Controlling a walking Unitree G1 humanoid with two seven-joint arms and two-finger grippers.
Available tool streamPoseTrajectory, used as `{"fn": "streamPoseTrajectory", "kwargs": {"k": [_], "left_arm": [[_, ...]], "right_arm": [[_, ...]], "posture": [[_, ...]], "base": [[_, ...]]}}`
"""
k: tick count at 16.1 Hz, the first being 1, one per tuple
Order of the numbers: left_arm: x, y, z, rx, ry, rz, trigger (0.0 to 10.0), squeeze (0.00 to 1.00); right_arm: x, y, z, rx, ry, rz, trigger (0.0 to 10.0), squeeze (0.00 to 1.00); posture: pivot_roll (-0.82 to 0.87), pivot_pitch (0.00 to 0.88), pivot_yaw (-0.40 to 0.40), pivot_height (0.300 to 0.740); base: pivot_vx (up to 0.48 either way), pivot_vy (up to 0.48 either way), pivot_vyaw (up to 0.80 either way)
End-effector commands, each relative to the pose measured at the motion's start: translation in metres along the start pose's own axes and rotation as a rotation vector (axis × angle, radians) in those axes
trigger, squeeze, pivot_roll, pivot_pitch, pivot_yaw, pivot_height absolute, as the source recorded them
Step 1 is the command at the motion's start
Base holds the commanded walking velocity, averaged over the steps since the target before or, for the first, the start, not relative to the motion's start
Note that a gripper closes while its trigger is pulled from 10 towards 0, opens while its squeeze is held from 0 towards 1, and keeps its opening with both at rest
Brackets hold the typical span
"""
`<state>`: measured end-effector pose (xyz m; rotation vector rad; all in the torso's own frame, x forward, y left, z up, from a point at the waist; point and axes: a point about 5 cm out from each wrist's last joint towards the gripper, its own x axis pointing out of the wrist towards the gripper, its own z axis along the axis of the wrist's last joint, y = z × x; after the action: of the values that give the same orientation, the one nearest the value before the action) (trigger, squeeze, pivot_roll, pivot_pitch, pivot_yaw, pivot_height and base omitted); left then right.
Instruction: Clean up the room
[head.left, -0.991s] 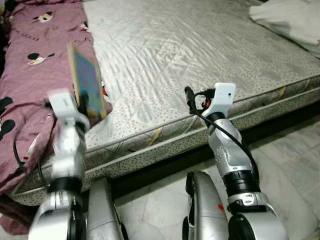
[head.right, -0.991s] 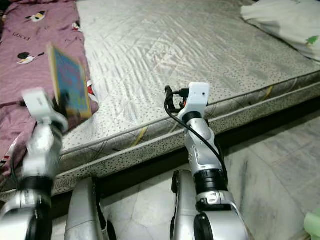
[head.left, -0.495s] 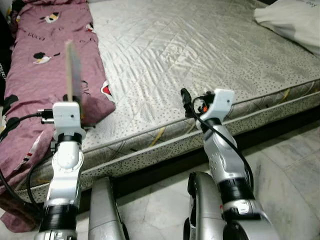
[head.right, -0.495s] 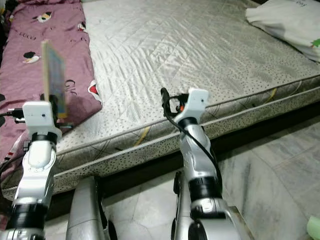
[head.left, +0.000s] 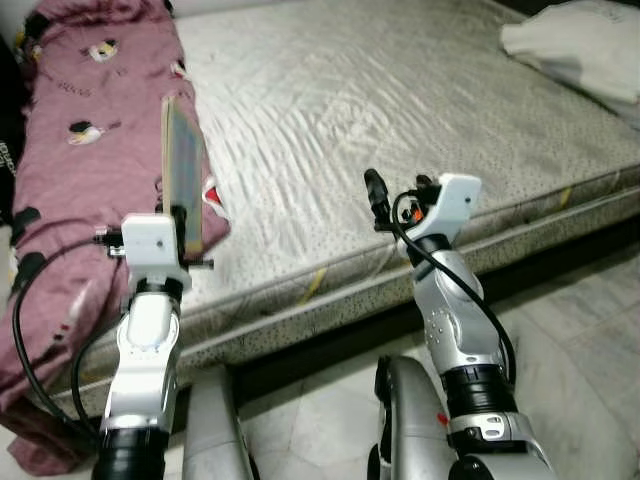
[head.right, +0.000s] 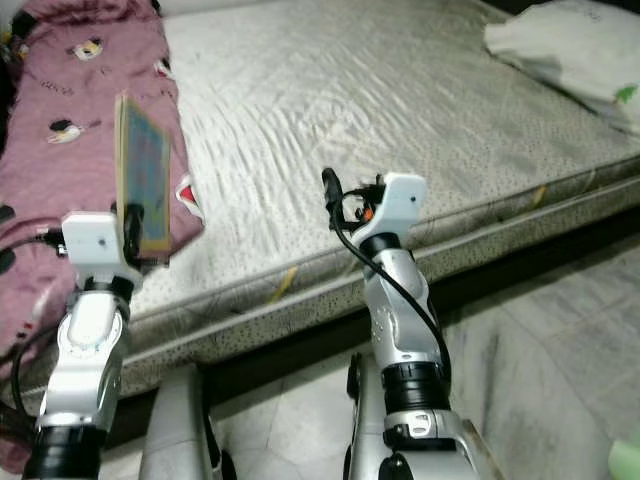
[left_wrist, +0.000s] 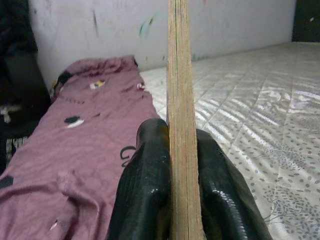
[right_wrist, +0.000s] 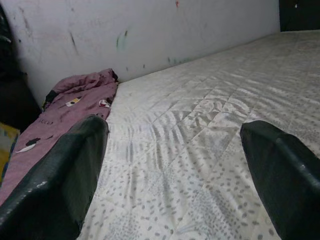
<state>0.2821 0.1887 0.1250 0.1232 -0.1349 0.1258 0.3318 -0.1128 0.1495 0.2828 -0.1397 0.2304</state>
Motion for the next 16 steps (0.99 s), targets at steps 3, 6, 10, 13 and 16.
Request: {"fn": "streamPoseTrajectory", "kwargs": {"k": [3, 6, 10, 13, 16], "left_arm": [[0.004, -0.004, 0.016, -0.021, -0.046, 0.013, 10.0, 0.0], [0.006, -0.007, 0.019, -0.021, -0.042, -0.013, 10.0, 0.0], [0.006, -0.012, 0.02, -0.052, -0.051, -0.061, 10.0, 0.0], [0.008, -0.011, 0.021, -0.043, -0.05, -0.055, 10.0, 0.0], [0.007, -0.018, 0.017, -0.045, -0.009, -0.105, 10.0, 0.0]], "right_arm": [[0.0, 0.006, 0.003, 0.007, -0.001, 0.014, 10.0, 0.0], [0.001, 0.009, 0.004, 0.006, 0.006, 0.022, 10.0, 0.0], [-0.001, 0.005, 0.006, -0.005, 0.007, 0.002, 10.0, 0.0], [-0.002, 0.004, 0.006, -0.011, 0.009, -0.003, 10.0, 0.0], [-0.006, -0.003, 0.003, -0.04, 0.024, -0.019, 10.0, 0.0]], "posture": [[-0.08, 0.0, 0.04, 0.64], [-0.08, 0.0, 0.04, 0.675], [-0.09, 0.0, 0.039, 0.72], [-0.09, 0.0, 0.036, 0.74], [-0.09, 0.0, 0.035, 0.74]], "base": [[0.0, 0.0, 0.0], [0.0, 0.0, 0.0], [0.0, 0.0, 0.0], [0.0, 0.0, 0.0], [0.0, 0.0, 0.0]]}}
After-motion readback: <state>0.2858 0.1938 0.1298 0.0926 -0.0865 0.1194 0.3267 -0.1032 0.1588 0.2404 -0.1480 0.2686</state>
